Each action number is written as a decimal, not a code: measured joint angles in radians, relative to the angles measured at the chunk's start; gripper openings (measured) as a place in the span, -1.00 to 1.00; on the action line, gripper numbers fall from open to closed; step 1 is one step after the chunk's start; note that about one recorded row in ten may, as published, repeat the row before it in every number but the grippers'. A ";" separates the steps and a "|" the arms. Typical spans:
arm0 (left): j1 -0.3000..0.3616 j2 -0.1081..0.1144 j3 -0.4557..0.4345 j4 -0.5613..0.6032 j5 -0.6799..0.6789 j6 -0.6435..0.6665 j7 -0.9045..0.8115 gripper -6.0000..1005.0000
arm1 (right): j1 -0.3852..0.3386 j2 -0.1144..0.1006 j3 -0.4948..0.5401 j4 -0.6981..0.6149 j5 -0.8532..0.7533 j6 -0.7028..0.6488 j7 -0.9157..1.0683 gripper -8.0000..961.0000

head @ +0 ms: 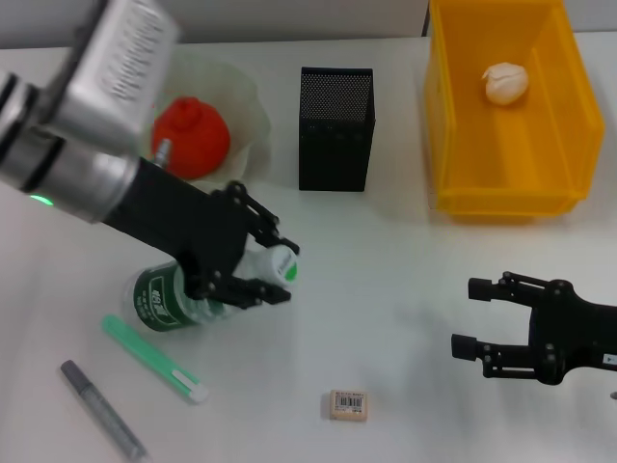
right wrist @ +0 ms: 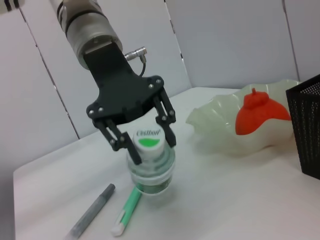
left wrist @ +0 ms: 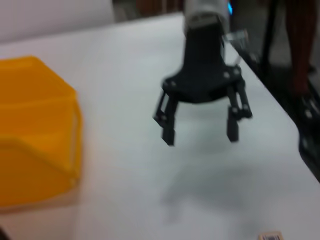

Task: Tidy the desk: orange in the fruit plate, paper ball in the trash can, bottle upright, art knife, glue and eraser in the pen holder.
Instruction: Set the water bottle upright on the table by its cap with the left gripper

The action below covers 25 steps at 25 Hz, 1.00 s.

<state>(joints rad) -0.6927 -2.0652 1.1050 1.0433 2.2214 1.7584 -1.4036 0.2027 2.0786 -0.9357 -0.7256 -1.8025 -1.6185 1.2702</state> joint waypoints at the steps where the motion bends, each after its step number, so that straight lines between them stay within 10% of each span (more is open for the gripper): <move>1: 0.003 0.002 -0.046 -0.023 -0.001 0.009 0.024 -0.11 | 0.003 0.000 0.000 0.000 0.000 0.000 0.000 0.76; 9: 0.049 0.014 -0.304 -0.077 -0.021 0.050 0.132 -0.11 | 0.022 0.000 -0.009 0.001 0.000 -0.001 0.011 0.76; 25: 0.118 0.070 -0.416 -0.147 -0.135 0.040 0.170 -0.11 | 0.034 0.000 -0.009 0.002 0.000 -0.001 0.025 0.76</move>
<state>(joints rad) -0.5744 -1.9949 0.6893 0.8965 2.0862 1.7984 -1.2333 0.2362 2.0786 -0.9450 -0.7240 -1.8024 -1.6200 1.2947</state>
